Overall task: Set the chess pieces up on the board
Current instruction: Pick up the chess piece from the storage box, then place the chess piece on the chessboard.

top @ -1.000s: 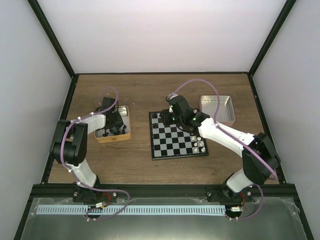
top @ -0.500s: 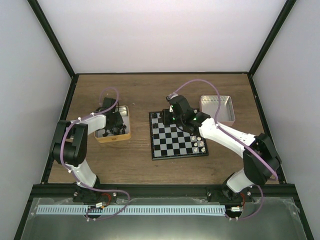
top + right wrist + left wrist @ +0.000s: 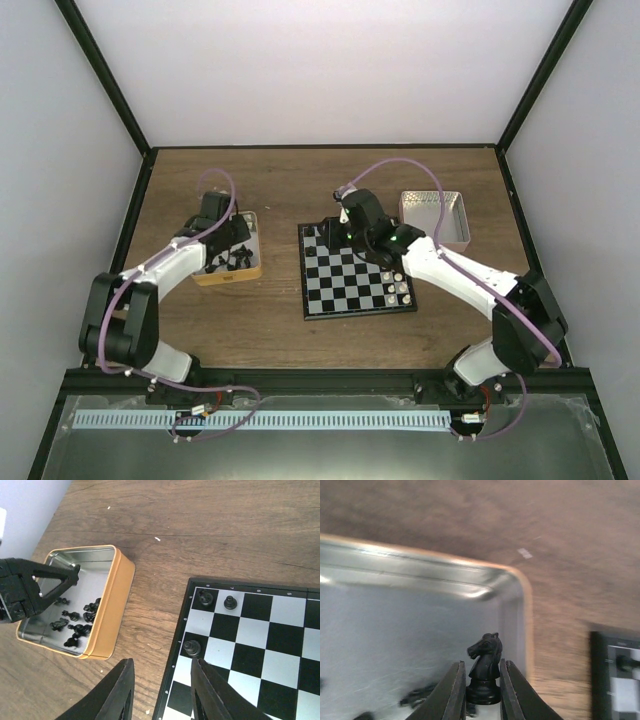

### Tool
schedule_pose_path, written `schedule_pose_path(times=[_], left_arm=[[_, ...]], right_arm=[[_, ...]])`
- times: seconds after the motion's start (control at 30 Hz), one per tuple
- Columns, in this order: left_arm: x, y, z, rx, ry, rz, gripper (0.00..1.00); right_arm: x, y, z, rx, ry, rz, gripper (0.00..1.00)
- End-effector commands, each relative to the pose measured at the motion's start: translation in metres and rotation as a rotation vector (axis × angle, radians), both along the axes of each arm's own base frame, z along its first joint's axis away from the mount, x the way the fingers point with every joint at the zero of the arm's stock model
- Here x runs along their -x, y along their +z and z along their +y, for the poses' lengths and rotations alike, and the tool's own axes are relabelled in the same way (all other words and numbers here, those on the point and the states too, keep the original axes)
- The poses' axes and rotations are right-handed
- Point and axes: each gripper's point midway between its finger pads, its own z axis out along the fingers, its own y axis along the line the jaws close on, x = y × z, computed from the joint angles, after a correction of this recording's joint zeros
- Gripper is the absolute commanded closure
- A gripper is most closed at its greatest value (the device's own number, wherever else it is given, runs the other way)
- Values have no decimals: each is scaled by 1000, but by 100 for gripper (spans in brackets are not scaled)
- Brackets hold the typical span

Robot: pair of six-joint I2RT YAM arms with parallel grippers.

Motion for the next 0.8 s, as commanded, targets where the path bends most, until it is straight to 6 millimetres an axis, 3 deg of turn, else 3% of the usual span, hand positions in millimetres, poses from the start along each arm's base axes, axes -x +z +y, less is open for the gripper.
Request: schedule_pose_path(times=[0.0,0.27,0.5,0.63,0.77], left_arm=[[-4,45,-36,60,-140,-176,88],[29,124,-135,125,-544,-465,93],[70,173,-197,223,-853,-685,93],[96,189,-221,188,-1020,-786,94],[108,203,-228,136,-1089,-906,95]], right_arm=[[1,30,3,-92,35,-26,67],[8,74,-10,-284,166,-16,65],[13,110,-38,-358,146,-72,51],[23,123,-43,-349,177,-115,43],[36,127,-39,-338,256,-114,43]])
